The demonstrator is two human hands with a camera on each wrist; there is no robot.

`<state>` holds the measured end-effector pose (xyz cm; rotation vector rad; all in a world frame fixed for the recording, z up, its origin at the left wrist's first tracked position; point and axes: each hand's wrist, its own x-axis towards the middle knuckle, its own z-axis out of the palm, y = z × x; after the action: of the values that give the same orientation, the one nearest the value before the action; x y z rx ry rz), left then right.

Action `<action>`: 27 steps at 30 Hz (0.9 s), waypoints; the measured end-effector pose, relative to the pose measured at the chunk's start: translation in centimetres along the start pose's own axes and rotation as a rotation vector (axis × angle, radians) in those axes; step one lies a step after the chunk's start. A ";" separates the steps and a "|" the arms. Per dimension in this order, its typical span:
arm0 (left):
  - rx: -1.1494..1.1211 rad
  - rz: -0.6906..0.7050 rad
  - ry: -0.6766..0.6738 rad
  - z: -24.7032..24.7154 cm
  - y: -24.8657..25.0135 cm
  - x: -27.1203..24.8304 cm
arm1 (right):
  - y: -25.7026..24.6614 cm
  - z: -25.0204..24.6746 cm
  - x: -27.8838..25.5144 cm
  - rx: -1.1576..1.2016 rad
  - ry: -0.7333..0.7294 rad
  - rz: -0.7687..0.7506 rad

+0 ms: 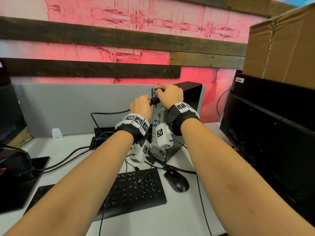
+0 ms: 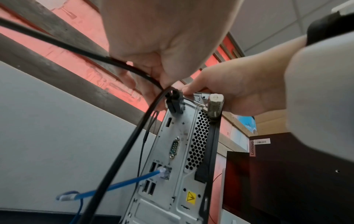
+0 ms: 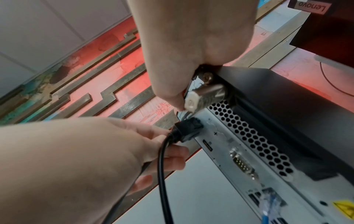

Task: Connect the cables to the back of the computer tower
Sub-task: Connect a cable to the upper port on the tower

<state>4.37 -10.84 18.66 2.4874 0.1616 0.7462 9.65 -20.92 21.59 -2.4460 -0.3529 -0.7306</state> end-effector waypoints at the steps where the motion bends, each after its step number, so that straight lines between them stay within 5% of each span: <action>1: 0.000 0.025 0.007 0.1 -0.3 -0.3 | 0.1 0.2 -0.2 0.021 0.031 0.002; 9: -0.103 0.169 0.102 0.6 -5.7 -3.1 | -0.7 1.6 -3.3 0.349 0.378 0.060; 12: -0.113 0.339 0.258 0.3 -8.5 -5.5 | -0.7 1.7 -4.7 0.467 0.374 0.068; 15: -0.094 0.392 0.351 1.0 -11.9 -8.4 | -0.8 2.6 -8.1 0.356 0.307 -0.105; 18: -0.154 0.137 0.181 3.4 -15.5 -9.5 | -0.9 5.0 -11.7 0.235 0.047 -0.241; 21: -0.162 -0.174 -0.109 5.6 -17.8 -9.7 | -0.8 8.1 -13.3 0.245 -0.274 -0.218; 25: -0.120 -0.268 -0.603 7.3 -18.6 -10.4 | -0.2 11.0 -13.6 0.116 -0.506 -0.186; 27: -0.016 -0.248 -0.725 7.8 -18.7 -10.6 | 0.6 12.5 -14.0 0.075 -0.718 -0.136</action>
<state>0.37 -1.27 -1.72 2.4920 0.1870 -0.2680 3.72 -15.40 4.60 -2.5528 -0.8012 0.1439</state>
